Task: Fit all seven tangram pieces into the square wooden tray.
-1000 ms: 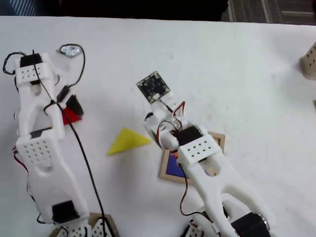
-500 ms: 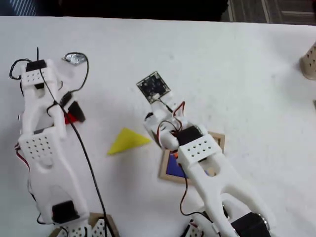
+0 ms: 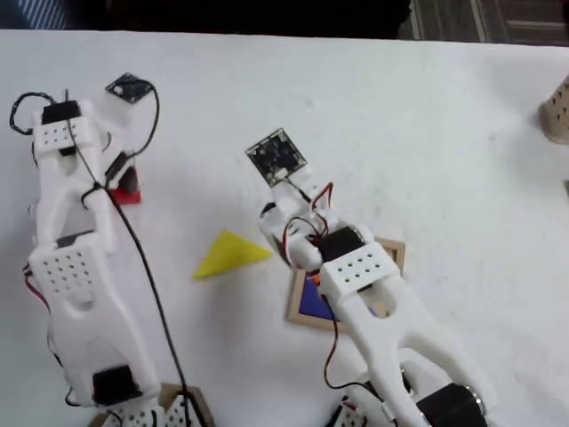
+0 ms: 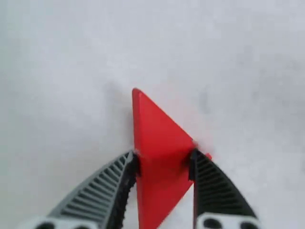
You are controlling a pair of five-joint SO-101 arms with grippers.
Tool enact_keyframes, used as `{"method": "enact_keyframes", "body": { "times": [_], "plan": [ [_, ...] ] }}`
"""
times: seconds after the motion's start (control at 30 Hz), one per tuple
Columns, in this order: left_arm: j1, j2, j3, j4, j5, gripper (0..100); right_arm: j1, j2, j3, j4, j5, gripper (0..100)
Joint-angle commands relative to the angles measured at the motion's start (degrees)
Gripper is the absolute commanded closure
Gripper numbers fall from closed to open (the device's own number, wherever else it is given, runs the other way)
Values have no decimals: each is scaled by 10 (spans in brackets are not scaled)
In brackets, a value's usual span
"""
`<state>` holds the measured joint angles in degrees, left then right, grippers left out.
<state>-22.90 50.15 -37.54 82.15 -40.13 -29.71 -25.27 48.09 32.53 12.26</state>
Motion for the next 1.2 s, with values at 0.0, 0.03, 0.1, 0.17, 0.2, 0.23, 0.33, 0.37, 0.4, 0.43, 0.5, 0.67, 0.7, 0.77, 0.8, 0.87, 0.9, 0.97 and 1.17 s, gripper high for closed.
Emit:
{"method": "enact_keyframes", "body": {
  "times": [0.0,0.03,0.1,0.17,0.2,0.23,0.33,0.37,0.4,0.43,0.5,0.67,0.7,0.77,0.8,0.87,0.9,0.97,1.17],
  "plan": [
    [0,13,22,-21,-8,902,-5,0,-3,-8,6,978],
    [0,13,22,-21,-5,902,-5,0,-3,-8,6,978],
    [0,11,22,-21,2,902,-5,0,-3,-8,6,978],
    [0,7,22,-21,10,902,-5,0,-3,-8,6,978],
    [0,7,20,-19,13,902,-5,0,-3,-8,6,978],
    [0,7,17,-11,18,902,-5,0,-3,-8,6,978],
    [2,0,12,18,24,902,-5,0,-3,-9,6,978],
    [2,-7,5,33,24,902,-5,0,-3,-9,6,978],
    [2,-14,-1,49,24,902,-5,0,-3,-9,6,978],
    [2,-22,-11,69,25,902,-5,0,-3,-9,6,978],
    [2,-37,-33,113,25,903,-5,0,-3,-10,6,978],
    [2,-63,-83,200,25,927,-3,0,-3,-10,5,978],
    [2,-66,-84,201,29,927,-2,0,-3,-10,5,978],
    [0,-67,-84,201,60,927,-2,0,-3,-10,5,978],
    [0,-66,-84,201,72,927,-2,0,-3,-10,5,978],
    [1,-63,-84,201,80,927,-2,0,-3,-10,5,978],
    [2,-62,-84,201,81,927,-2,0,-3,-9,6,978],
    [2,-62,-84,201,84,927,-2,0,-3,-9,6,978],
    [15,-67,-44,201,84,927,-2,-1,-3,-9,6,978]
  ]
}}
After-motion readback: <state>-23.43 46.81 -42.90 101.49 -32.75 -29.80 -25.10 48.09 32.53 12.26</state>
